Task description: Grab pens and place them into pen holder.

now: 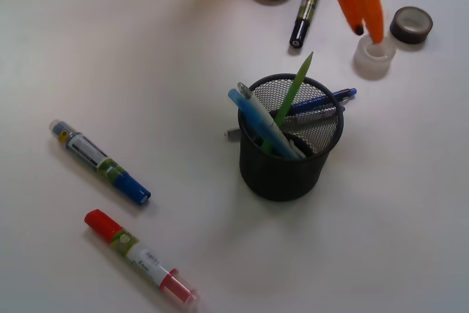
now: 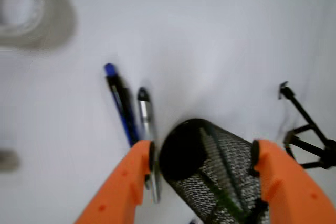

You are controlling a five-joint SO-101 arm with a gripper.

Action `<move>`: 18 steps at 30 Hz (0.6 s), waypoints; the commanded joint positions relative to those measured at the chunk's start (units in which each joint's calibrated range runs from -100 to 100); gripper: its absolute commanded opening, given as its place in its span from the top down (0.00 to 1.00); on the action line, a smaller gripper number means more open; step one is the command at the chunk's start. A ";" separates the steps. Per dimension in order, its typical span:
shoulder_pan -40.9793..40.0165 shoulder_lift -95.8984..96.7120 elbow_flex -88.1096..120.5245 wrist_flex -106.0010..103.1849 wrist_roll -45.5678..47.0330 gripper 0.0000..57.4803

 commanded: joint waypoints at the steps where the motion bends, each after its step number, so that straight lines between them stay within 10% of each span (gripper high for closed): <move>1: -0.41 3.95 -2.73 2.97 -0.39 0.63; 18: 1.76 32.00 -34.25 23.88 -1.61 0.63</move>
